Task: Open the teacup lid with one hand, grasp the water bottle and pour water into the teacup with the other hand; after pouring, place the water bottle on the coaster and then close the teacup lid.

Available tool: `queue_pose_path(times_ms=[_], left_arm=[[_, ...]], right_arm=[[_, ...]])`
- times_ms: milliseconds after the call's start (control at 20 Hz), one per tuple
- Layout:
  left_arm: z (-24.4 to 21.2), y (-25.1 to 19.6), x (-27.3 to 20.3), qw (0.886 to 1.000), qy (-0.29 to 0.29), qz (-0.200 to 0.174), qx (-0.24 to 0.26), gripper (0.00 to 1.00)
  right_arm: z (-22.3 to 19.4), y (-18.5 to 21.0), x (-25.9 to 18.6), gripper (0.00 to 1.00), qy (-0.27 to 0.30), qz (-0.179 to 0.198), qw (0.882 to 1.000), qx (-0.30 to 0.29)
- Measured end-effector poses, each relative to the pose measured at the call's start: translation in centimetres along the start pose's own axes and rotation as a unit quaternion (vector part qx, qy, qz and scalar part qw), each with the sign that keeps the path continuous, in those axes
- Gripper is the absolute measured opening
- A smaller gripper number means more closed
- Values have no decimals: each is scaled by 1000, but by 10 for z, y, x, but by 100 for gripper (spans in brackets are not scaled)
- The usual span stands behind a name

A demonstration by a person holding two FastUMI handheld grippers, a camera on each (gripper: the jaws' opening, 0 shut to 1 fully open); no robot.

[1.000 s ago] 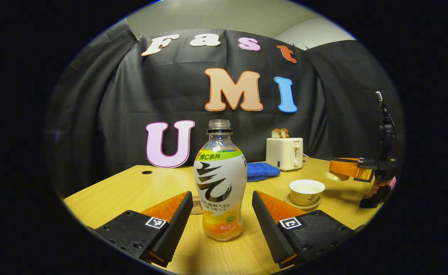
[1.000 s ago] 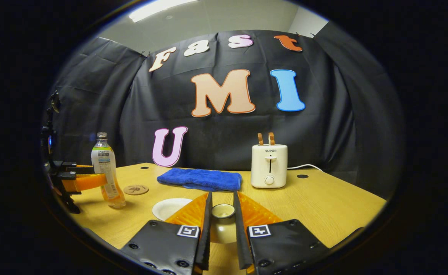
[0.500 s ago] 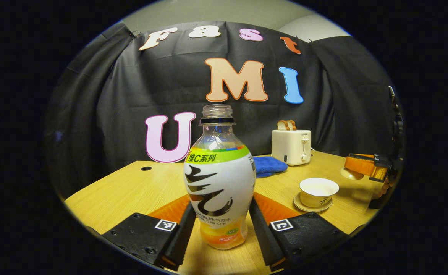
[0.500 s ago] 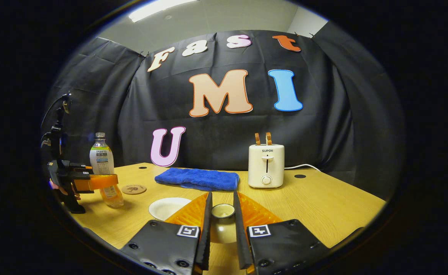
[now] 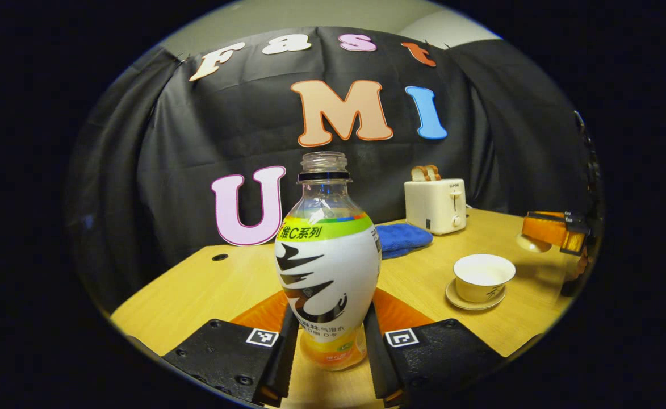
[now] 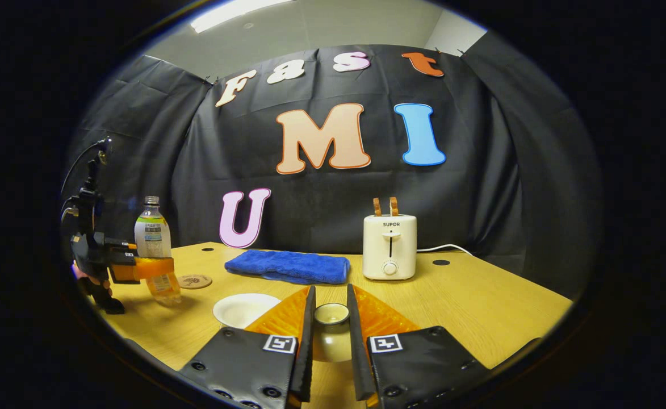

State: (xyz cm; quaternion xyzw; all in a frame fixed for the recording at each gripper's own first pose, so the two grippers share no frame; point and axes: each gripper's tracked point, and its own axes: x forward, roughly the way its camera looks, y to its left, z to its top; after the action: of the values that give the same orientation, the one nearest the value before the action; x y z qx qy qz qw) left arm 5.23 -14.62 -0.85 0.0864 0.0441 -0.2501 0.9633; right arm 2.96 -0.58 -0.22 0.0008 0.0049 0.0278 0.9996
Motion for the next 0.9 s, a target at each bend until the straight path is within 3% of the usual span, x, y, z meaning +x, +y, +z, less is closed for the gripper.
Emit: queue_pose_path(times_ms=[150, 300, 400, 600, 900], left_arm=[[20, 10, 6, 996, -5, 17, 82, 53], [37, 18, 8, 983, -7, 36, 179, 53], [45, 21, 2, 966, -10, 47, 256, 55], [48, 8, 12, 917, -1, 40, 396, 53], [34, -12, 8, 860, 19, 9, 509, 53]], right_arm=[[0, -8, 1, 33, -1, -7, 1000, 0], [1, -16, 1, 33, -1, -16, 1000, -1], [1, -20, 2, 33, -2, -21, 1000, -1], [1, -28, 3, 33, -2, -27, 1000, -1], [1, -44, 5, 33, -3, -44, 999, -2]])
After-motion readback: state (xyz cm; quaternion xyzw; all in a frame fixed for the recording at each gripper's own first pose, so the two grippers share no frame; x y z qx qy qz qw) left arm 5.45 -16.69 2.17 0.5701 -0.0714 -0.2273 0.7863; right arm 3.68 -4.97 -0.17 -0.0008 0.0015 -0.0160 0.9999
